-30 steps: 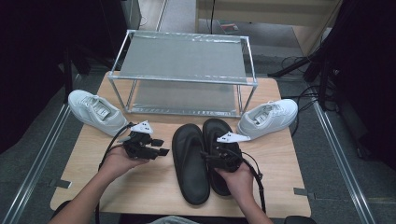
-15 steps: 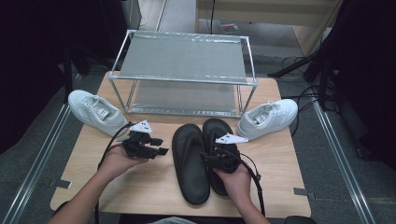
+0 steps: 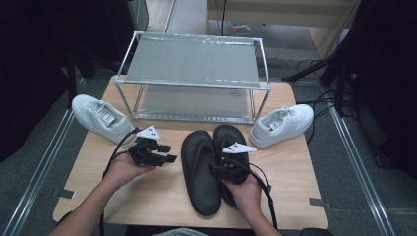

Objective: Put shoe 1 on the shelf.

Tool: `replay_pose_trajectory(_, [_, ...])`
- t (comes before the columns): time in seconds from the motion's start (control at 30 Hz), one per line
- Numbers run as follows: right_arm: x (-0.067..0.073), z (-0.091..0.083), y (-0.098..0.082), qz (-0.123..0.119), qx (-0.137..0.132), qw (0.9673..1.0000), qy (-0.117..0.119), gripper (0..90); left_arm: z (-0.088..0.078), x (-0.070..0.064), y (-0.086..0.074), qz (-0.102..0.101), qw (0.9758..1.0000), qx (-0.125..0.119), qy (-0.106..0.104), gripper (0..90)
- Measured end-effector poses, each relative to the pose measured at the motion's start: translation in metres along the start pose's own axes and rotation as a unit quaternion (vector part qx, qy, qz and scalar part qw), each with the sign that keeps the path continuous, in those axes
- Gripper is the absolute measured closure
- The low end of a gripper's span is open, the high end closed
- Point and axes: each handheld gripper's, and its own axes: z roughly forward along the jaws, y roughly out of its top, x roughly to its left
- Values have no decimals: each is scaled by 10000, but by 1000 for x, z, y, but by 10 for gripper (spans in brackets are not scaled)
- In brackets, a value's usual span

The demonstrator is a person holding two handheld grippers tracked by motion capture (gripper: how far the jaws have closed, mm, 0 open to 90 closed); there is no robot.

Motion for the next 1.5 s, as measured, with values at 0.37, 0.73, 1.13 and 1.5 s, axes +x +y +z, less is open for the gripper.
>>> replay_pose_trajectory(0.37, [0, -1, 2, 107, 70, 9999, -26, 509, 0, 0, 1, 32, 10000, 11, 6, 499])
replay_pose_trajectory(0.73, [-1, -3, 5, 397, 211, 9990, -51, 636, -3, 2, 1, -43, 9999, -98, -24, 497])
replay_pose_trajectory(1.13, [-10, -9, 10, 705, 420, 9966, -54, 757, -4, 2, 1, -55, 9998, -173, 28, 494])
replay_pose_trajectory(1.5, [-12, -13, 19, 570, 348, 9978, -5, 762, -10, 3, -6, -123, 9996, -221, 132, 482])
